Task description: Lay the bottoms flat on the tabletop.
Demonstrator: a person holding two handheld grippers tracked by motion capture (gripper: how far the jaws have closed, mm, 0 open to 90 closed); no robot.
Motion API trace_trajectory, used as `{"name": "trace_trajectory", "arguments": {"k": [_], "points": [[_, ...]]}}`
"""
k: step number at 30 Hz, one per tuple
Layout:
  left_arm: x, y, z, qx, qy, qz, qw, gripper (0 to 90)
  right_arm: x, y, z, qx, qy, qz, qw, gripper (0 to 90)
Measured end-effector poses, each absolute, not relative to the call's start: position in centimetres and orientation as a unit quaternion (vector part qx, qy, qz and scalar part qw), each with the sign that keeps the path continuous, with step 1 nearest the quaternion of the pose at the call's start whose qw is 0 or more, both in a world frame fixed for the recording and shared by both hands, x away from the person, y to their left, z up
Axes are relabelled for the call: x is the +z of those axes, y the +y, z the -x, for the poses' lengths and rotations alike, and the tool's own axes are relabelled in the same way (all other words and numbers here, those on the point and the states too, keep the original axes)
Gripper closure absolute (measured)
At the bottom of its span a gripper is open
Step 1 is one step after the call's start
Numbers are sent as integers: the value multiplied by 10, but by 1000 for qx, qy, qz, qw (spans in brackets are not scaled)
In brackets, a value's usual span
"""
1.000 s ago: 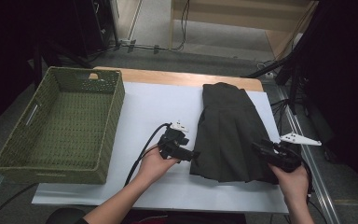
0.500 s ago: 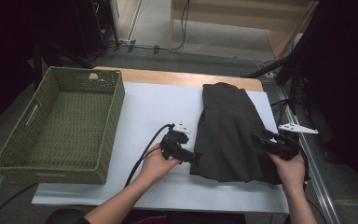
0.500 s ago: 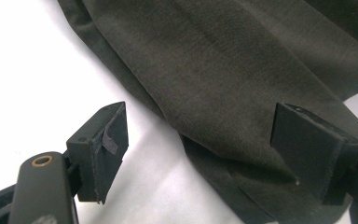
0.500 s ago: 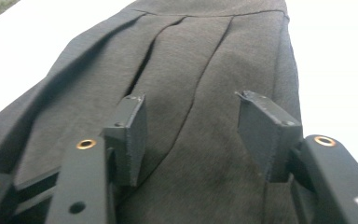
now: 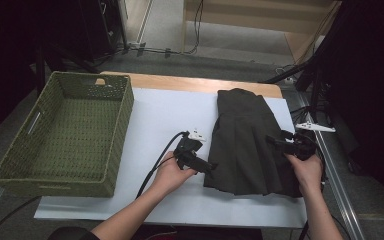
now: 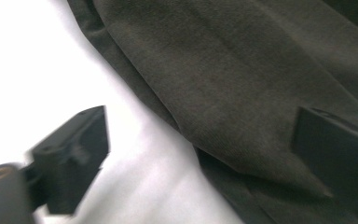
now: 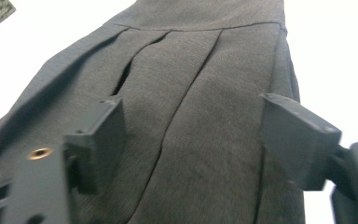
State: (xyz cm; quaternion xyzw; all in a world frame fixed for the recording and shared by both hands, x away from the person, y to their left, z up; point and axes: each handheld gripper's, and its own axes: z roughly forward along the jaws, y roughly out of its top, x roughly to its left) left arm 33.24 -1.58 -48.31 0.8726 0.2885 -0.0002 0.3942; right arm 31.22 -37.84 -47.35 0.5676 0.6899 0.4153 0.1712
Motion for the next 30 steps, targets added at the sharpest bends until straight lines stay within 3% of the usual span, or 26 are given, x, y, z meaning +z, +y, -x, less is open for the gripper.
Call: {"name": "trace_trajectory", "arguments": {"k": [8,30], "points": [[-485,-23,-337,2,292,-870,398,0,-479,-388,-332,411,696,-565,168,94],[-512,-62,-356,3,307,-872,381,0,-512,-394,-374,362,709,-584,160,111]]}}
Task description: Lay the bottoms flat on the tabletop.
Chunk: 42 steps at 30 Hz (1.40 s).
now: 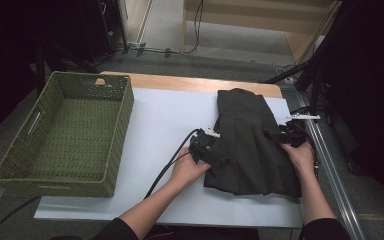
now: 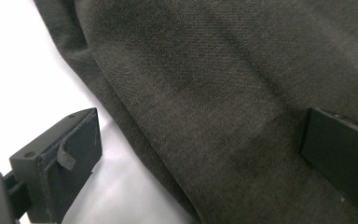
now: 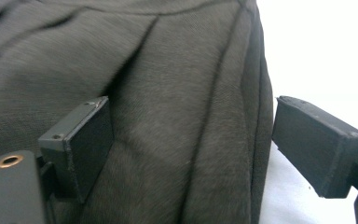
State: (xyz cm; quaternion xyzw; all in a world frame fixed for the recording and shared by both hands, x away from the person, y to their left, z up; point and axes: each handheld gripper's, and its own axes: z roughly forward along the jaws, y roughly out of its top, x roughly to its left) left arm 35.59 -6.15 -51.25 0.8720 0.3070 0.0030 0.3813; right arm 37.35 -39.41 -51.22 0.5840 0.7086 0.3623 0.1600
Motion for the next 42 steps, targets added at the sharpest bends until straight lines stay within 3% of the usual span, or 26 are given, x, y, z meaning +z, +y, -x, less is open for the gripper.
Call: {"name": "trace_trajectory", "arguments": {"k": [8,12,15,28,42], "points": [[-516,-69,-351,30,293,-875,384,0,-526,-396,-380,365,709,-587,141,97],[-518,-76,-346,49,290,-876,382,0,-526,-389,-379,348,725,-573,159,145],[-519,-78,-343,58,287,-877,380,21,-526,-385,-377,344,732,-564,165,237],[-517,-84,-334,57,296,-871,388,182,-522,-376,-373,358,727,-569,137,556],[-514,-85,-334,26,315,-863,395,477,-519,-372,-373,352,724,-580,124,646]]}}
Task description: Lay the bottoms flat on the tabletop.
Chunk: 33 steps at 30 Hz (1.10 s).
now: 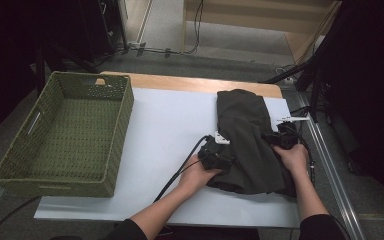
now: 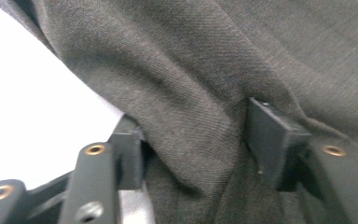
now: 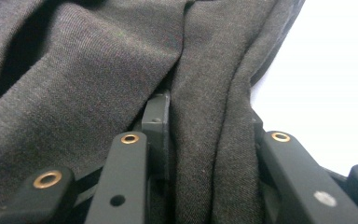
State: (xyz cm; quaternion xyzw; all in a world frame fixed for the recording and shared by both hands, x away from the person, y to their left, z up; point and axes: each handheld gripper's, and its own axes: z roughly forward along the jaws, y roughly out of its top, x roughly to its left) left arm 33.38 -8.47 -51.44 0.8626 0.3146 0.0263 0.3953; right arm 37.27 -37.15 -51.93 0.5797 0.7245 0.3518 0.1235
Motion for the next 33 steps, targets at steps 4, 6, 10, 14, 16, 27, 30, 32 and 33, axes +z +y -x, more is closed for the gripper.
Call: {"name": "trace_trajectory", "arguments": {"k": [4,6,10,14,16,27,30,32,33], "points": [[-515,-84,-337,-8,330,-853,404,632,-519,-371,-373,353,722,-584,118,666],[-514,-83,-338,-20,334,-850,407,717,-517,-370,-373,351,720,-588,116,689],[-510,-80,-341,-43,348,-841,412,771,-515,-368,-373,359,711,-596,96,712],[-502,-74,-345,-68,361,-827,426,779,-515,-371,-373,373,698,-607,74,715],[-496,-69,-348,-76,364,-824,428,782,-513,-369,-372,373,697,-609,71,716],[-484,-46,-355,-88,373,-819,426,784,-506,-356,-369,382,695,-606,55,717],[-482,-41,-355,-90,374,-818,427,784,-505,-353,-369,384,696,-604,54,717],[-480,-37,-356,-89,375,-818,427,784,-504,-350,-368,383,699,-602,53,717],[-479,-33,-357,-89,376,-819,424,784,-504,-346,-368,383,701,-600,53,717]]}}
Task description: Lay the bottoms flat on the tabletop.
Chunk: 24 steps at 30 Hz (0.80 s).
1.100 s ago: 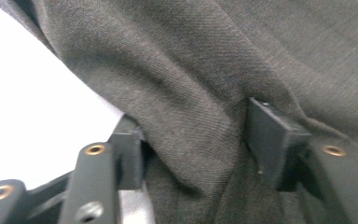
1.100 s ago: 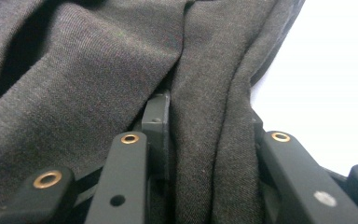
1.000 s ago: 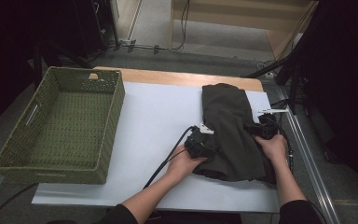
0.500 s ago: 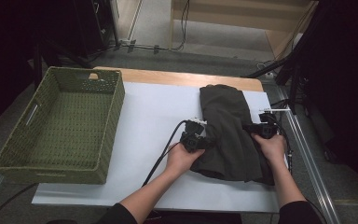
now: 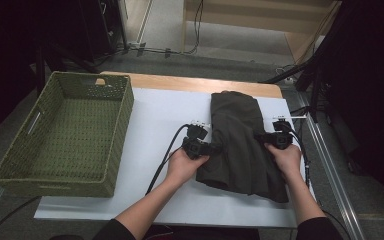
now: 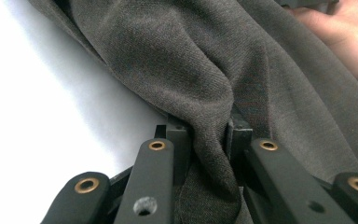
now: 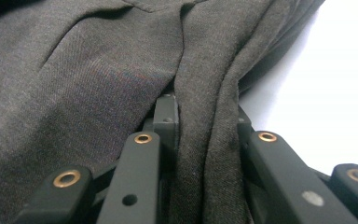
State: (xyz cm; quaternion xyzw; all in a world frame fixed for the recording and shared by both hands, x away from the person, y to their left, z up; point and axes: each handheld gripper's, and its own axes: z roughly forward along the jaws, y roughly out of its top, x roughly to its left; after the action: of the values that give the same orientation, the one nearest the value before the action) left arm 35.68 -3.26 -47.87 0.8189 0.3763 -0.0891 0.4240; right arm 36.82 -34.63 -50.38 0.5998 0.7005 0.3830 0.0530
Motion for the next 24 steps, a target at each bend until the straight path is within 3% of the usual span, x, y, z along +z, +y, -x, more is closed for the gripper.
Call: {"name": "trace_trajectory", "arguments": {"k": [24], "points": [[-472,3,-361,-92,384,-823,408,782,-499,-315,-366,386,709,-588,55,716]]}}
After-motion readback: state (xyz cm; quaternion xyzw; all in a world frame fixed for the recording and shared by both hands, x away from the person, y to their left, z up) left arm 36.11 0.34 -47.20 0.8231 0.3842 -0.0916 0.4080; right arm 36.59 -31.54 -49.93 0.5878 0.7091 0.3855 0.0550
